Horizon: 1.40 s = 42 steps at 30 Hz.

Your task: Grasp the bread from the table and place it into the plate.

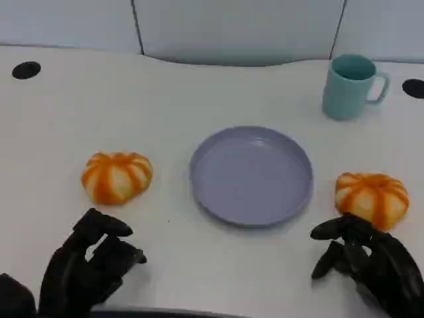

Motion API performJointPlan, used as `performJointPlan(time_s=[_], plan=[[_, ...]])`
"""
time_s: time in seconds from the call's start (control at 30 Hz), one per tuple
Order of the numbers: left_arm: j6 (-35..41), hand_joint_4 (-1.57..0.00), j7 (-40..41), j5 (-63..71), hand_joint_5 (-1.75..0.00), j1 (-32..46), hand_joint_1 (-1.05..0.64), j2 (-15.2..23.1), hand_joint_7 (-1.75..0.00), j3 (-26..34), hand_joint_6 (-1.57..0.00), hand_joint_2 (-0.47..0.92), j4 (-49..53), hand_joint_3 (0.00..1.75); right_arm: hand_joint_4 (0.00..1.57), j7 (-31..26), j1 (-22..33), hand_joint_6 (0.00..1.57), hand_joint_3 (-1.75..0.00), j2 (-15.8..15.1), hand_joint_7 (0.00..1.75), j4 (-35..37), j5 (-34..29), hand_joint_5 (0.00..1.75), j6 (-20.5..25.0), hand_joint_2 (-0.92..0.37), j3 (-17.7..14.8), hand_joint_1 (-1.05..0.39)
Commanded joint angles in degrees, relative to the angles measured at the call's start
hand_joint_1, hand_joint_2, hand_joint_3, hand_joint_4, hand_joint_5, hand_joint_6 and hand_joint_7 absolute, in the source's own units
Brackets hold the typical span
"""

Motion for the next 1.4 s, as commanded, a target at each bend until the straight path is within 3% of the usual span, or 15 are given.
performJointPlan(time_s=[0.03, 0.77, 1.03, 1.2, 1.33, 1.4], plan=[[-0.2, -0.31, 0.0, 0.1, -1.75, -0.1, -0.42, 1.0, -1.64, 0.4, -0.23, 0.92, 0.0, 0.06, 0.63, -0.7, 0.3, 0.63, -0.34, -1.0, 1.12, -0.7, 0.3, 1.52, 1.5, -0.92, -0.3, -0.39], [-1.0, -0.32, -0.9, -0.5, -1.75, -0.1, -0.41, 1.0, -1.66, 0.6, -0.22, 0.92, 0.1, 0.07, 0.64, -0.3, 0.7, 0.63, -0.35, -0.8, 1.1, -0.7, 0.4, 1.51, 0.8, -0.92, -0.2, -0.39], [-8.0, -0.27, 1.2, 4.9, -1.75, 0.3, -0.4, 2.5, -1.7, -1.1, -0.17, 0.92, -2.2, 0.08, 0.63, -0.7, 0.6, 0.63, -0.34, -0.5, 1.11, -0.4, 0.3, 1.51, 0.4, -0.92, 0.1, -0.39], [-18.9, -0.25, 8.9, 16.3, -1.75, -0.5, -0.41, 5.0, -1.68, -2.0, -0.15, 0.92, -2.4, 0.09, 0.63, -1.3, 0.7, 0.63, -0.35, -0.4, 1.11, -1.2, -0.3, 1.51, 0.6, -0.92, 0.5, -0.39], [-21.7, -0.22, 18.1, 27.3, -1.69, -0.4, -0.44, 7.3, -1.5, -2.3, -0.2, 0.92, -5.5, 0.08, 0.61, -1.2, 0.4, 0.62, -0.35, -0.3, 1.11, -0.6, -0.1, 1.51, 0.2, -0.92, 0.4, -0.38], [-20.8, -0.19, 23.2, 34.6, -1.62, 0.0, -0.46, 9.2, -1.25, -2.4, -0.24, 0.92, -9.1, 0.11, 0.61, -1.1, 0.4, 0.62, -0.36, -0.3, 1.1, -0.7, 0.0, 1.51, 0.3, -0.92, 0.5, -0.38]])
